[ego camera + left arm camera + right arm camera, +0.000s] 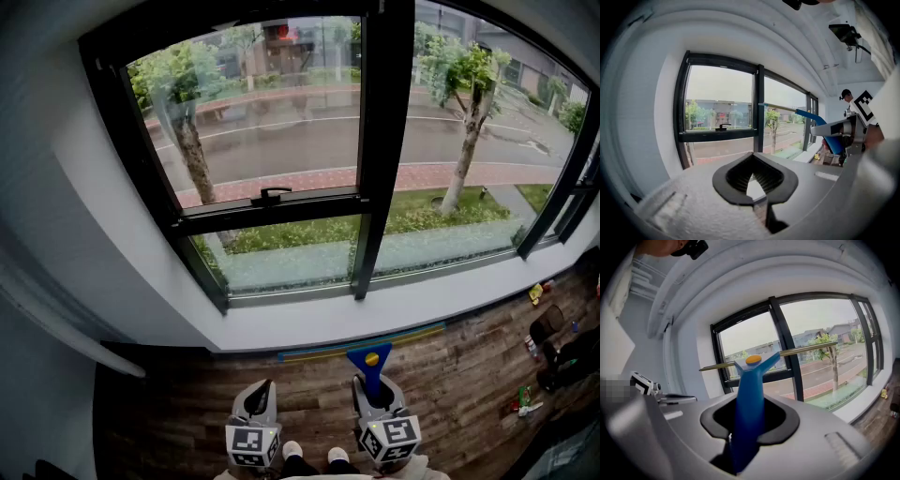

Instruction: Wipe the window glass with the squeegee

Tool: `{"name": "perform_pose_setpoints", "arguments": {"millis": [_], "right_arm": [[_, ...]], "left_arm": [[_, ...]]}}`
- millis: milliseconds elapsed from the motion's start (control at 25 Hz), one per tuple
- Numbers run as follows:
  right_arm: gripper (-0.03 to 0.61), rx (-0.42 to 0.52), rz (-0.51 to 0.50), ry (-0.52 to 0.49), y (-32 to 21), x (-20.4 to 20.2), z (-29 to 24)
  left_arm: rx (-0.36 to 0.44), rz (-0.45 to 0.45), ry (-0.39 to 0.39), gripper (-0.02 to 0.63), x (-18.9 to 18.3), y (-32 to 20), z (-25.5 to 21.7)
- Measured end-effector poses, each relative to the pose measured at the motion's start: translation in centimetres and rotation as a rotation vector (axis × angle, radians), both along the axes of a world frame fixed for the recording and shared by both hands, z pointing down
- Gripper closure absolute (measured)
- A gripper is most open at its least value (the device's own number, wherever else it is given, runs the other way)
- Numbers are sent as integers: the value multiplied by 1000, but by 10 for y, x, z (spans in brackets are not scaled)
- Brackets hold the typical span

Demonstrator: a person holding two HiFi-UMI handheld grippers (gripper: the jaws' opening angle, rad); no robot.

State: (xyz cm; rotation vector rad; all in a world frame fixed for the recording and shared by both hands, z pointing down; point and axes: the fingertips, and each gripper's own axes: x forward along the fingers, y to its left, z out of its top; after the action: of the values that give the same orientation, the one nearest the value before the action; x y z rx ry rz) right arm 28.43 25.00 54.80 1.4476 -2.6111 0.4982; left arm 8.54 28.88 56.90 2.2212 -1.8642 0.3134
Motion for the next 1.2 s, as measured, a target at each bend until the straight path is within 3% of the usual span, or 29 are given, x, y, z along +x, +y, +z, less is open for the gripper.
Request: {"name": "perform_pose_setpoints", "arguments": {"millis": [240, 600, 760, 1040, 1200], "right_arm": [[472, 52, 44, -25, 12, -15, -24], [472, 109, 14, -13, 10, -42, -45], [471, 98, 18, -59, 4, -35, -43], [471, 100, -14, -55, -40, 0, -44], [471, 74, -48, -68, -69, -10, -50]], "left_arm": [[74, 39, -48, 612, -17, 3, -40], [96, 32, -31, 612, -33, 6, -50], [85, 35, -32, 612, -29, -5, -46], [90, -2, -31, 612, 0, -43, -55], [81, -20, -52, 612, -7, -70, -72]]}}
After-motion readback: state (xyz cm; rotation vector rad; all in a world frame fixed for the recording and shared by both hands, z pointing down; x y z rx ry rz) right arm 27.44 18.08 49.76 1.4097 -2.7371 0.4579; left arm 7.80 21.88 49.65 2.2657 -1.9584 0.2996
